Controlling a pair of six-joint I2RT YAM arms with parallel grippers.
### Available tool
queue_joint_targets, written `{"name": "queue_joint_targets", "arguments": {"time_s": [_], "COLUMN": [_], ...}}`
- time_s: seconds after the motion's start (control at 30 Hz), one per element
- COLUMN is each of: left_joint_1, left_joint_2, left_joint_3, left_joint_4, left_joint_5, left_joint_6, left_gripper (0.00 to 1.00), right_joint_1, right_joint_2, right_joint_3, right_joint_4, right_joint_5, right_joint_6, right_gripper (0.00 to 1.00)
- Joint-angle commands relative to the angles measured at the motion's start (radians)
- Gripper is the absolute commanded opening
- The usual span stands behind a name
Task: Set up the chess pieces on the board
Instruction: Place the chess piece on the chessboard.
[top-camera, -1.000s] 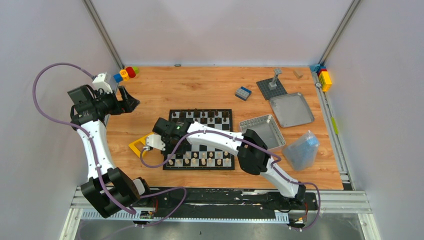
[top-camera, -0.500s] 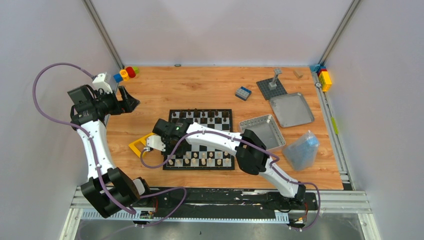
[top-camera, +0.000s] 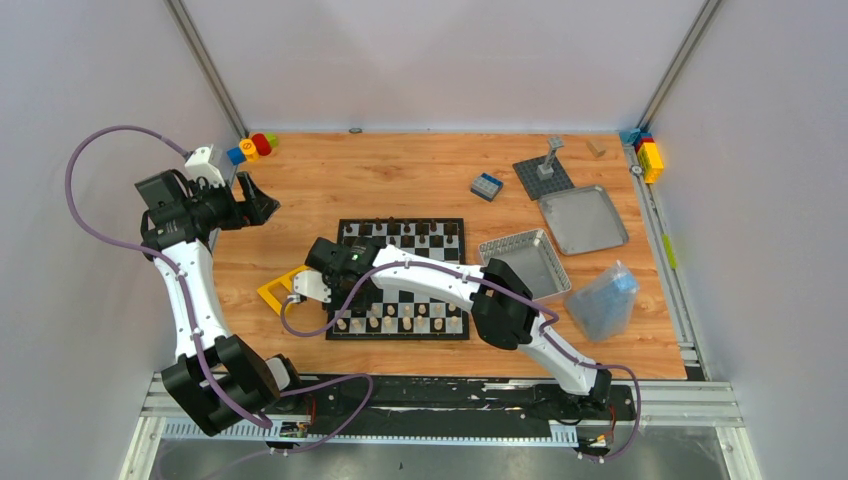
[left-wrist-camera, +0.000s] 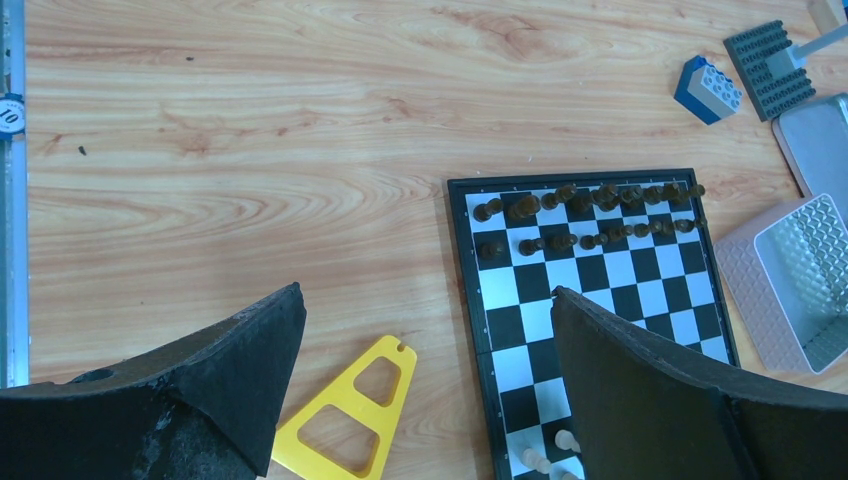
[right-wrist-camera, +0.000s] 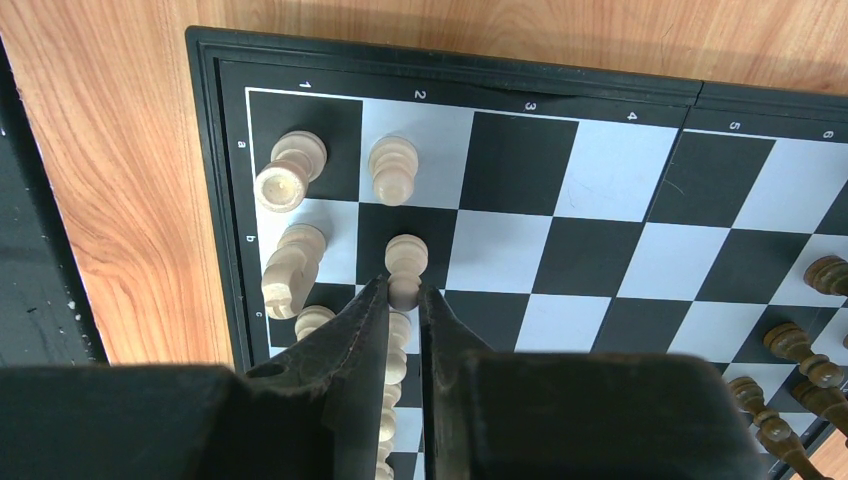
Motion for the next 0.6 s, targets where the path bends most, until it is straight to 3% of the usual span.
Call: {"name": "queue_joint_targets", "arguments": {"time_s": [0.0, 0.27, 0.57], "left_joint_1": [0.012, 0.013, 0.014], "left_joint_2": [0.0, 0.001, 0.008], "left_joint_3": [-0.003, -0.003, -0.001], "left_joint_4": [0.017, 0.017, 0.019], "left_joint_5": [0.027, 0.028, 0.028], "left_joint_6": [0.016, 0.017, 0.015], "left_gripper": [1.0, 1.0, 1.0], "right_joint_1": [0.008, 0.008, 0.004], "right_joint_2": [0.014, 0.011, -0.034], "right_joint_3": [0.046, 0.057, 0.058], "right_joint_4": [0.0, 0.0, 0.0], "right_joint_5": [0.011, 0.025, 0.027], "right_joint_6": [0.003, 0.013, 0.028], "right_gripper": [0.19, 0.31, 0.34]}}
